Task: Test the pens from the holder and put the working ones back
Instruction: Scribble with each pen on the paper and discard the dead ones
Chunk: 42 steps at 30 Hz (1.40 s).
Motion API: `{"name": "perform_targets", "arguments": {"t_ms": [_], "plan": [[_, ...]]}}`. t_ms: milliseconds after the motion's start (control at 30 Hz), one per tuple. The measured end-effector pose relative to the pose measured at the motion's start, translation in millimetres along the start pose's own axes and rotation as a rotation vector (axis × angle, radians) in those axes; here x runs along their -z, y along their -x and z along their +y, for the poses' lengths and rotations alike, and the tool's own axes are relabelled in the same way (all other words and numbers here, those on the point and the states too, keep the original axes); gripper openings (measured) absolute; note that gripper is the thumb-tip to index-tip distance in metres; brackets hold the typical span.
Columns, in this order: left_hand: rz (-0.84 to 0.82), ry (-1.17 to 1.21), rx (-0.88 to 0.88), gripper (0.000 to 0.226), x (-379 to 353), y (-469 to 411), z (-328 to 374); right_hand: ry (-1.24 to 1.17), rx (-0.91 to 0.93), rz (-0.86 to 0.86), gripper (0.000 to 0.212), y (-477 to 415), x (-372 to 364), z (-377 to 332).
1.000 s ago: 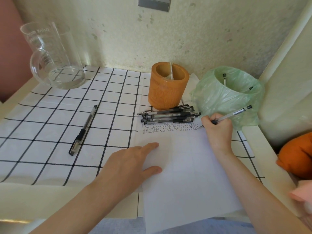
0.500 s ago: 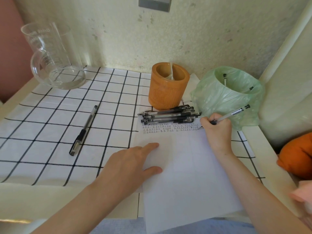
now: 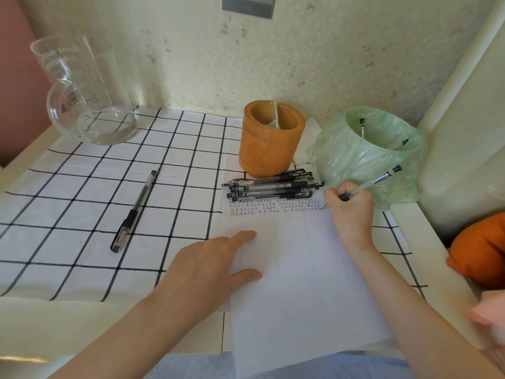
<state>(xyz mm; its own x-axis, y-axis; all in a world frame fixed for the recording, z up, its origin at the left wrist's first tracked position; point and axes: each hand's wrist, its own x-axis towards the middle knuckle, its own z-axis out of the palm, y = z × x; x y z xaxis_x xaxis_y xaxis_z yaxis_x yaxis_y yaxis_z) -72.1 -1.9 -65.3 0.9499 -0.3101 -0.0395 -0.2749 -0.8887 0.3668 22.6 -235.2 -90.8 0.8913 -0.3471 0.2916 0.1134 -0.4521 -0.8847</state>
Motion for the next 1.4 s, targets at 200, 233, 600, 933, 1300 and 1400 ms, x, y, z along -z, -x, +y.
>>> {"name": "perform_targets", "arguments": {"t_ms": [200, 233, 600, 933, 1300, 1400], "plan": [[0.006, 0.009, 0.004, 0.061, 0.4, 0.6, 0.8, 0.033, -0.002, 0.007, 0.038, 0.5, 0.3, -1.1], [0.007, 0.01, 0.007, 0.061, 0.4, 0.5, 0.7, 0.04, -0.002, 0.001, 0.039, 0.5, 0.7, -1.4], [0.076, 0.241, 0.014, 0.05, 2.6, -0.9, 4.3, -0.313, -0.079, -0.052, 0.036, 6.0, 18.8, -38.6], [0.147, 0.859, 0.006, 0.055, 12.6, -3.1, 12.6, -0.645, -0.367, -0.41, 0.025, 29.9, 16.3, -64.7], [0.106, 0.961, 0.083, 0.011, 19.0, -2.1, 12.6, -0.616, -0.319, -0.299, 0.023, 26.8, 19.7, -64.7], [0.061, 0.847, 0.071, 0.006, 14.7, -1.0, 11.7, -0.456, -0.25, -0.173, 0.023, 13.7, 26.8, -50.6]]}}
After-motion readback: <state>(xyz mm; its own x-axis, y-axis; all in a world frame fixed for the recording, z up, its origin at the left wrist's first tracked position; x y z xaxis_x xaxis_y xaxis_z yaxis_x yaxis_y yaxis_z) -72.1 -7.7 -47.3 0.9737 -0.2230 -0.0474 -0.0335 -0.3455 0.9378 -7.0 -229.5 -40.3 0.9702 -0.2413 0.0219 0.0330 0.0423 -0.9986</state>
